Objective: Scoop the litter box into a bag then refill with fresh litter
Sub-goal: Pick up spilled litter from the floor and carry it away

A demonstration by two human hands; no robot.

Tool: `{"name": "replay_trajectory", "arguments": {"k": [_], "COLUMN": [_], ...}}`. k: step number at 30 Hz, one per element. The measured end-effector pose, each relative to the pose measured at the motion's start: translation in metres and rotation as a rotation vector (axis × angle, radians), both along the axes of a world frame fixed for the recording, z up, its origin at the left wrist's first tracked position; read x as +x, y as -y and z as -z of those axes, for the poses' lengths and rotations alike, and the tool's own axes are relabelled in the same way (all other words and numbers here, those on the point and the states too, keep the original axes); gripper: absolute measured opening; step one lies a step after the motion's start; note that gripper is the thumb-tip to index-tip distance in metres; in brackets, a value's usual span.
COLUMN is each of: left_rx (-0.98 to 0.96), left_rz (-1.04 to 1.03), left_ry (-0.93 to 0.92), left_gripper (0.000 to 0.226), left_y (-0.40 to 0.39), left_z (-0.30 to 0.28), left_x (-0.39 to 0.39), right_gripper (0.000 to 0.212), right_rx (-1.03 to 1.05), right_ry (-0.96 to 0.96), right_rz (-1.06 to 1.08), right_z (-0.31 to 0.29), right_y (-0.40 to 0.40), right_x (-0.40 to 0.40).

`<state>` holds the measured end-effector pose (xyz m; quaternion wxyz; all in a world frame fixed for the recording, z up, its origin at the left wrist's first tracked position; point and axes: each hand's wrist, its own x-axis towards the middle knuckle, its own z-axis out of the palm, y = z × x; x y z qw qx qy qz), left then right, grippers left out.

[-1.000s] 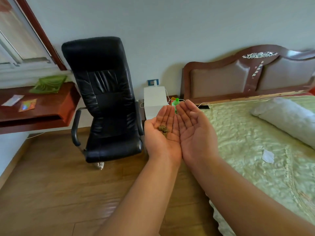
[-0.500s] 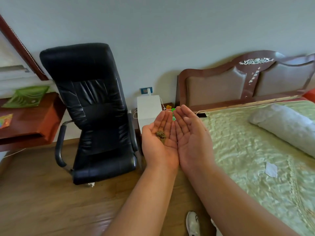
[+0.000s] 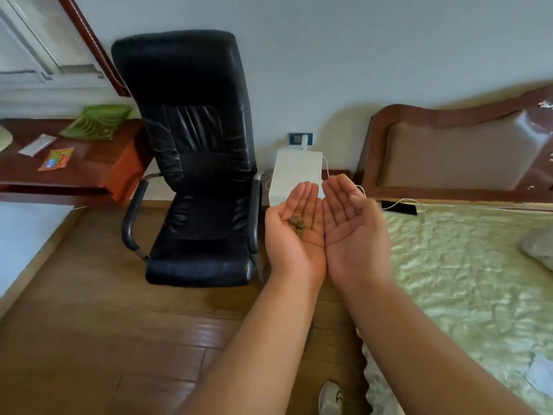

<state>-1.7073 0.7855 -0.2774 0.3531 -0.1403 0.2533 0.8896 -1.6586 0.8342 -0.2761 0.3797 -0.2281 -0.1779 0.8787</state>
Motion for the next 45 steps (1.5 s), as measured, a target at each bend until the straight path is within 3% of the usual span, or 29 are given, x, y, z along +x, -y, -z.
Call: {"name": "replay_trajectory", "arguments": {"k": [8,23,37,45], "left_rx": [-0.054,-0.151,-0.327,-0.489], "left_rz": [-0.018,-0.021,0.059,0.086], "left_ry": [0.019,0.218,0.382,0.544], "left_gripper": [0.045,0.046,0.040,0.038], "left_y": [-0.030,-0.037,-0.017,0.004], "left_z": [0.090,0.341,0.566,0.639], "left_x": [-0.041,-0.089,-0.080,-0.051], "right_gripper": [0.044,0.041,0.034,0.026], "right_rx": [-0.114,-0.255,-0.214,-0.233], "right_ry": [-0.039,0.200,0.549,0.830], "right_rz": [-0.018,-0.043,-0.135,-0.273], "right_z": [0.085,0.326,0.544,0.626], "right_y": [-0.029,-0.039,-0.017,0.007], "right_x": [-0.039,-0.087,-0.082,-0.060]}}
